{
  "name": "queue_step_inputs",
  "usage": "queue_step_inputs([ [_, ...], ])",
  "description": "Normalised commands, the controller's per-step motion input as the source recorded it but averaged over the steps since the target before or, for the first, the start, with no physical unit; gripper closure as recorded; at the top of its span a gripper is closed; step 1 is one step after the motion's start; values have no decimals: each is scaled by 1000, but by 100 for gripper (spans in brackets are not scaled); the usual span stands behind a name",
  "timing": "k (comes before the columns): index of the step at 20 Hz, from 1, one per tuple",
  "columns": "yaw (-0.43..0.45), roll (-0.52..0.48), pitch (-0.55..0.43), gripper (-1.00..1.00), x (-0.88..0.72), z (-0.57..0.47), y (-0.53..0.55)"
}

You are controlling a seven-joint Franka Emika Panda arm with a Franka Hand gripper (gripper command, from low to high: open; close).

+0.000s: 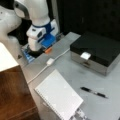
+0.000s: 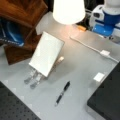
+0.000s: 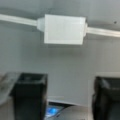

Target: Turn on the lamps. Open the box. Pick up the pen. Put it in the box.

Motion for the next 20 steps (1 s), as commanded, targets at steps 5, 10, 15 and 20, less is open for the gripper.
queue_step_inputs([
  [5, -38, 46, 181, -100, 234, 198, 68],
  [10, -41, 44, 235, -100, 291, 249, 45],
  [15, -63, 37, 308, -100, 338, 256, 41],
  [20, -83, 48, 370, -100, 504, 304, 46],
])
